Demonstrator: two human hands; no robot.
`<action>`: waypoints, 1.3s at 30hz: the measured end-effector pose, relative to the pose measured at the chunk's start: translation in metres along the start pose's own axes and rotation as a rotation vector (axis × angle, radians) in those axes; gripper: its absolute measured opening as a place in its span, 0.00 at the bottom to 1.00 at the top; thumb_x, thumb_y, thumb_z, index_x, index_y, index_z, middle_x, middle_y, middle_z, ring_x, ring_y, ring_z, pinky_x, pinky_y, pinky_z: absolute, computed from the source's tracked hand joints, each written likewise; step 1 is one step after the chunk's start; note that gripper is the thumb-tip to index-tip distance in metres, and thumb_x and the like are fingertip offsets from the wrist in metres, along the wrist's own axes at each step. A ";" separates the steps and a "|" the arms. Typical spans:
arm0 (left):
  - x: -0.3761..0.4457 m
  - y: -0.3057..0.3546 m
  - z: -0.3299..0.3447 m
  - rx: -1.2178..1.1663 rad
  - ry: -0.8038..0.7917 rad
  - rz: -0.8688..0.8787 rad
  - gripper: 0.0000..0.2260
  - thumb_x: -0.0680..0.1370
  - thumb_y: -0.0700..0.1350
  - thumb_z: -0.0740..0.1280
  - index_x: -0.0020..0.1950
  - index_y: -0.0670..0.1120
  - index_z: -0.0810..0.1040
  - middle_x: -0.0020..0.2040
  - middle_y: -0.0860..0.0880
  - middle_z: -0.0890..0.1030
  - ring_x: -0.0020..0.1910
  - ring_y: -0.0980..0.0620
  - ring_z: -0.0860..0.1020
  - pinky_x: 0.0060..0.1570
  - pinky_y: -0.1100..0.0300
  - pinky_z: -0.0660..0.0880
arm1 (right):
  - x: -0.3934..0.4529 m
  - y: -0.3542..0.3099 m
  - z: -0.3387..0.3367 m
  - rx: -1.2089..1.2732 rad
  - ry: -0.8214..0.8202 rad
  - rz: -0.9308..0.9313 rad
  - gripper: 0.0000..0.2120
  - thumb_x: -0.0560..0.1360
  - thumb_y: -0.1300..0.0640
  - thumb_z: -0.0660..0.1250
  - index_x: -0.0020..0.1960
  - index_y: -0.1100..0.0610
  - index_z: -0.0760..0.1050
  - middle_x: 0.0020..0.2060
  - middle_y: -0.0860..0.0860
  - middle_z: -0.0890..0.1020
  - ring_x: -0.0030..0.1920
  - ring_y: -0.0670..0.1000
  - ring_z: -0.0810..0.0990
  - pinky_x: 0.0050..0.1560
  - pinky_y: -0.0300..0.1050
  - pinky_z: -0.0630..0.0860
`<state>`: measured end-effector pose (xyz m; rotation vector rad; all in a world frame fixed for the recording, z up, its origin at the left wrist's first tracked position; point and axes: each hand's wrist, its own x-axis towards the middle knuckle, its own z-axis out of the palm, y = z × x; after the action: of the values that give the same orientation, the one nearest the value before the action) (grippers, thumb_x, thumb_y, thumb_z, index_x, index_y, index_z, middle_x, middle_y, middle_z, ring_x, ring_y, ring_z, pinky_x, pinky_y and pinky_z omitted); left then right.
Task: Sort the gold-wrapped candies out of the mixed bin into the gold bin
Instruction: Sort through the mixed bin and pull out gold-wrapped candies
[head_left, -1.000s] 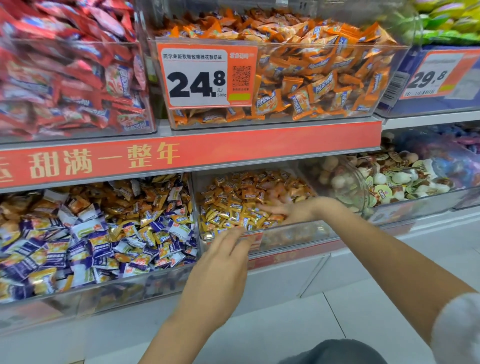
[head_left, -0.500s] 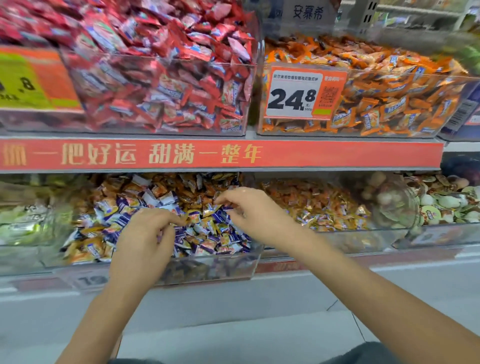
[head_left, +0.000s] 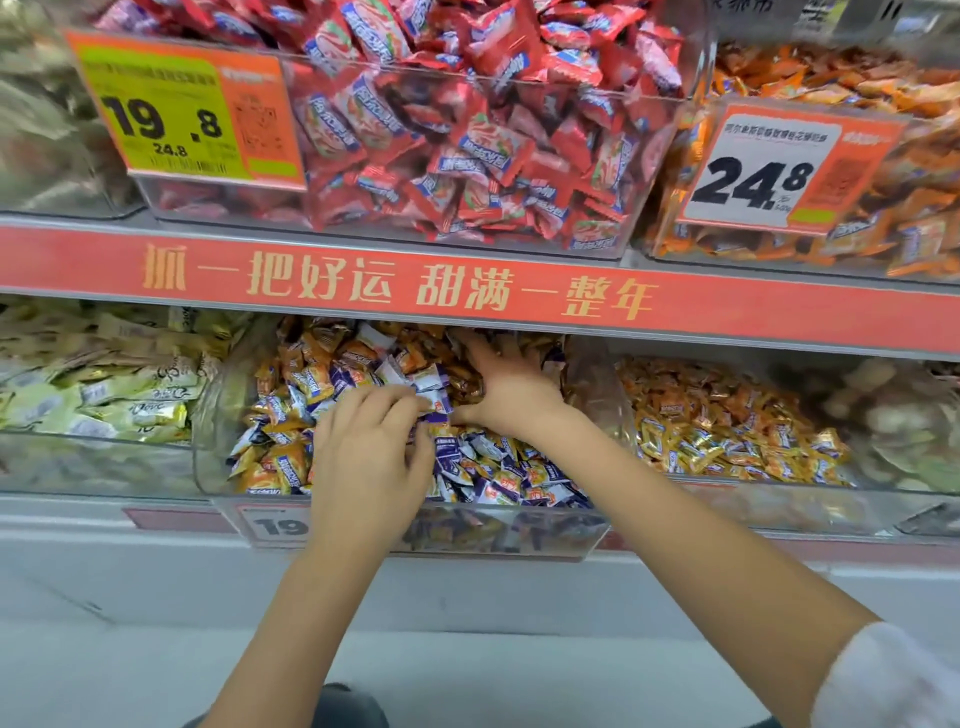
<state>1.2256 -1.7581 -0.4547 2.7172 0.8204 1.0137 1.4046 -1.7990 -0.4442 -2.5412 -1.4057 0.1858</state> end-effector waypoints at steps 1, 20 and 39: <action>0.004 -0.002 0.001 0.067 -0.054 0.027 0.17 0.76 0.51 0.57 0.58 0.48 0.79 0.58 0.49 0.80 0.59 0.44 0.74 0.60 0.50 0.63 | -0.002 -0.002 0.000 -0.057 0.085 -0.043 0.44 0.68 0.40 0.72 0.75 0.40 0.50 0.75 0.51 0.55 0.72 0.63 0.57 0.65 0.67 0.65; 0.015 -0.004 0.008 0.101 -0.223 -0.168 0.21 0.75 0.61 0.62 0.65 0.54 0.73 0.72 0.52 0.67 0.76 0.52 0.53 0.73 0.45 0.43 | 0.009 -0.009 -0.010 0.095 -0.301 -0.291 0.46 0.72 0.48 0.72 0.78 0.51 0.46 0.76 0.53 0.57 0.72 0.56 0.63 0.67 0.50 0.68; 0.019 0.002 0.010 0.043 -0.137 -0.163 0.19 0.72 0.57 0.69 0.59 0.50 0.76 0.65 0.50 0.73 0.72 0.49 0.62 0.73 0.44 0.43 | -0.015 0.008 -0.047 0.598 -0.289 -0.024 0.10 0.76 0.52 0.68 0.57 0.48 0.74 0.49 0.43 0.76 0.42 0.48 0.76 0.33 0.33 0.71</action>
<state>1.2448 -1.7490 -0.4511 2.6661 1.0295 0.7768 1.4132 -1.8222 -0.4010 -2.0513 -1.2273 0.8571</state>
